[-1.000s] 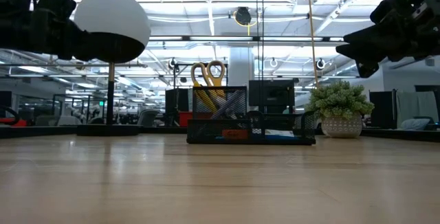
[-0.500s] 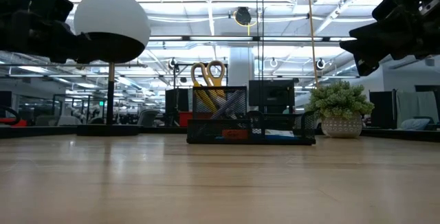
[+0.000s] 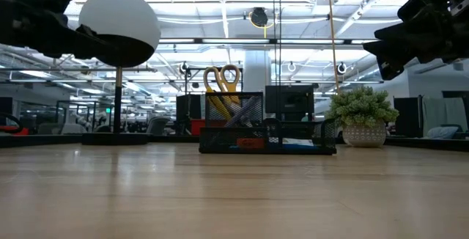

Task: Pick and place office supplies into organizer
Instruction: Return to Home Position

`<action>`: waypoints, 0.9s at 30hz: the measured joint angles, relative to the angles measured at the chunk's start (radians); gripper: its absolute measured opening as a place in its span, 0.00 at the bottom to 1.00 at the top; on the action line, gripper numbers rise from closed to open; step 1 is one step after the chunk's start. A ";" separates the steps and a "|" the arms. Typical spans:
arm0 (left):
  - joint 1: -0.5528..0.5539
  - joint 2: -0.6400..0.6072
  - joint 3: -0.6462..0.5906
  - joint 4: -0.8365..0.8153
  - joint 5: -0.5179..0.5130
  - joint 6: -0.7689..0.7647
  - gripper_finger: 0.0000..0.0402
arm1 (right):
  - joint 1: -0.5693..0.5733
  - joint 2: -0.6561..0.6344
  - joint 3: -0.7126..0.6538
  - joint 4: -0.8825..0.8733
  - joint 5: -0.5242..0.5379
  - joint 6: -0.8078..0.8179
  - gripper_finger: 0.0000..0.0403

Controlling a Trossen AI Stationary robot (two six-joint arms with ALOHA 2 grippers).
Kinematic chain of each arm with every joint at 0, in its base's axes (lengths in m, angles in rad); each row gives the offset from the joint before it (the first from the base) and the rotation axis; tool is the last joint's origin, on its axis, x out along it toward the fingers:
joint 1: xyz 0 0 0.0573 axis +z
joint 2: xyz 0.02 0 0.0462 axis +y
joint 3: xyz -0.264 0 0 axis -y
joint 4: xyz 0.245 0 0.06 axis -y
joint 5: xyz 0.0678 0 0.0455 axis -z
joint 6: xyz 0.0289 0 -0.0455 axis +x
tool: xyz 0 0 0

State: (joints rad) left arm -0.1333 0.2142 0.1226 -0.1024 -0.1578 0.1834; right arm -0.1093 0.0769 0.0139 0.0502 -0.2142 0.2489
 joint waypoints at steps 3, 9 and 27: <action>-0.002 -0.004 0.000 0.000 0.016 -0.002 0.48 | 0.000 0.000 0.000 0.000 0.000 0.000 0.32; -0.002 -0.061 -0.088 0.164 0.061 0.005 0.48 | 0.000 0.000 0.000 0.000 0.001 0.000 0.32; 0.021 -0.129 -0.108 0.119 0.072 0.014 0.48 | 0.000 0.026 0.000 0.003 -0.027 -0.006 0.32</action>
State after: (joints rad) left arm -0.1124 0.0849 0.0143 0.0166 -0.0853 0.1970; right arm -0.1095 0.1031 0.0139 0.0536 -0.2411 0.2429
